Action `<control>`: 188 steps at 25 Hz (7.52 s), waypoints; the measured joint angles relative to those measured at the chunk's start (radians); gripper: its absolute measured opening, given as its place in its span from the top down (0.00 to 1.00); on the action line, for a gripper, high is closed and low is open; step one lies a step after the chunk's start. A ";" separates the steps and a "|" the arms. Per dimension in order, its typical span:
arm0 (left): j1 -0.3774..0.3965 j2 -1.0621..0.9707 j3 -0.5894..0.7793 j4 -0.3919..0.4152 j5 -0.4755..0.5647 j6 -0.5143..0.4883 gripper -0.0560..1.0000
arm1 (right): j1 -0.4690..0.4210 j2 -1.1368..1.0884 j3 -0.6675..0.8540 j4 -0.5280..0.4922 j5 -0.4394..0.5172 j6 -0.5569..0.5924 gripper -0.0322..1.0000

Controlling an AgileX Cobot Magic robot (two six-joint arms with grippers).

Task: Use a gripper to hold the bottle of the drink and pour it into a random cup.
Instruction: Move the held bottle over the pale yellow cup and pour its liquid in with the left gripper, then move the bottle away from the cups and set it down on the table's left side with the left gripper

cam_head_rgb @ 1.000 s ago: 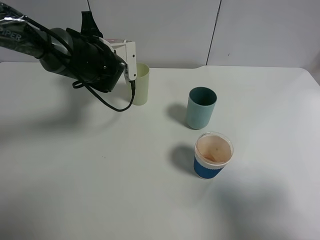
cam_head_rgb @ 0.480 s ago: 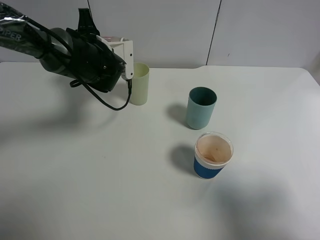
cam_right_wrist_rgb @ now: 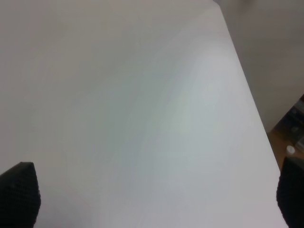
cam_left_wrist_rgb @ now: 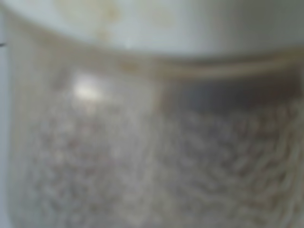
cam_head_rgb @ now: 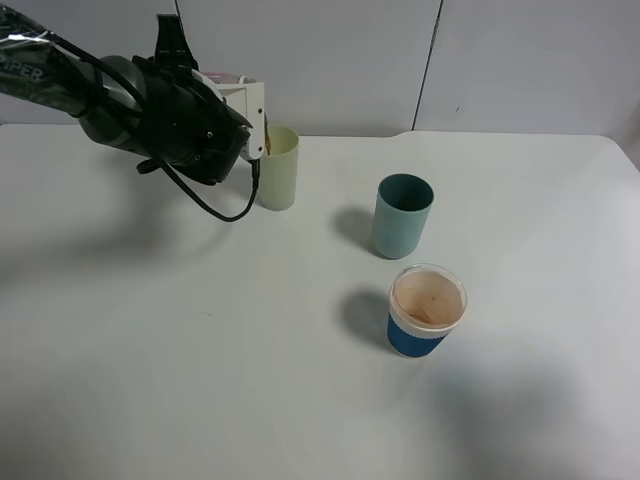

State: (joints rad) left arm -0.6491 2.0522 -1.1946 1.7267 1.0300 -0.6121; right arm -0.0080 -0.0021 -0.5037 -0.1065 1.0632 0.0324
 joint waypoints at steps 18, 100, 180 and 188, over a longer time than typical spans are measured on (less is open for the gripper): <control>0.015 0.000 0.000 0.003 0.050 0.002 0.64 | 0.000 0.000 0.000 0.000 0.000 0.000 0.01; -0.058 0.000 -0.002 0.004 0.058 0.229 0.64 | 0.000 0.000 0.000 0.000 0.000 0.000 0.01; 0.728 -0.220 0.682 -1.222 -1.910 0.409 0.64 | 0.000 0.000 0.000 0.000 0.000 0.000 0.01; 0.729 -0.161 0.682 -1.190 -1.954 0.414 0.64 | 0.000 0.000 0.000 0.000 0.000 0.000 0.01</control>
State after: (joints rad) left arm 0.0802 1.8914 -0.5128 0.5362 -0.9243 -0.1977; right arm -0.0080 -0.0021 -0.5037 -0.1065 1.0632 0.0324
